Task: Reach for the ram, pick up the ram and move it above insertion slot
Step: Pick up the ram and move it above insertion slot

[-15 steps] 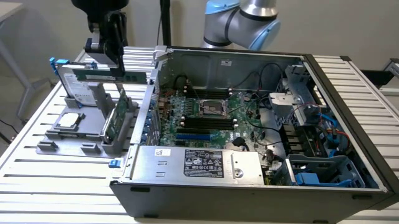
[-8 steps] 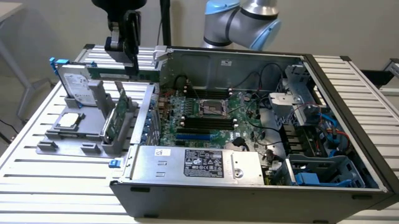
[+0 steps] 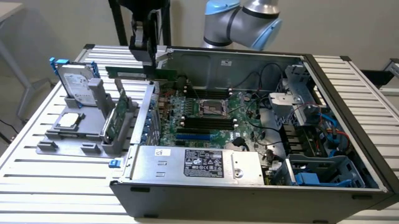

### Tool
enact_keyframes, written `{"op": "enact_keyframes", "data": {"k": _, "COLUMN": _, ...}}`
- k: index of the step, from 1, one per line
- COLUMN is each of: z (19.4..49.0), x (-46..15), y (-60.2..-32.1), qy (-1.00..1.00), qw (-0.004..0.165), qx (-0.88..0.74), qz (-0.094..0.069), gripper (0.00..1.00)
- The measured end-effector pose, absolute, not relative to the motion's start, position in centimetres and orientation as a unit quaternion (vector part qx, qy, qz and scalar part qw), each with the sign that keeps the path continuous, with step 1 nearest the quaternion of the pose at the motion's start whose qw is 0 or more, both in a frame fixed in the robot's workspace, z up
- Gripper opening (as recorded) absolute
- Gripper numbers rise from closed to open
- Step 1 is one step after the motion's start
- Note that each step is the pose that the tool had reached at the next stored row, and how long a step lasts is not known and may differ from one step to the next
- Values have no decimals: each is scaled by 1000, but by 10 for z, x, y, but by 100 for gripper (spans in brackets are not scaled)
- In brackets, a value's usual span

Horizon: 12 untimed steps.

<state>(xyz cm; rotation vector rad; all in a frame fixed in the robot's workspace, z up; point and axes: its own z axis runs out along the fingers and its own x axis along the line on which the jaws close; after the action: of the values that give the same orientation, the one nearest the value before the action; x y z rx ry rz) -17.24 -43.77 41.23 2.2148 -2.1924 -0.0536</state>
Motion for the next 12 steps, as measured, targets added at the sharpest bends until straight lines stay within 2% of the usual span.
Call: {"op": "enact_keyframes", "data": {"k": 12, "z": 412, "x": -118, "y": -432, "qy": -703, "qw": 12, "qx": 711, "qz": -18, "gripper": 13}}
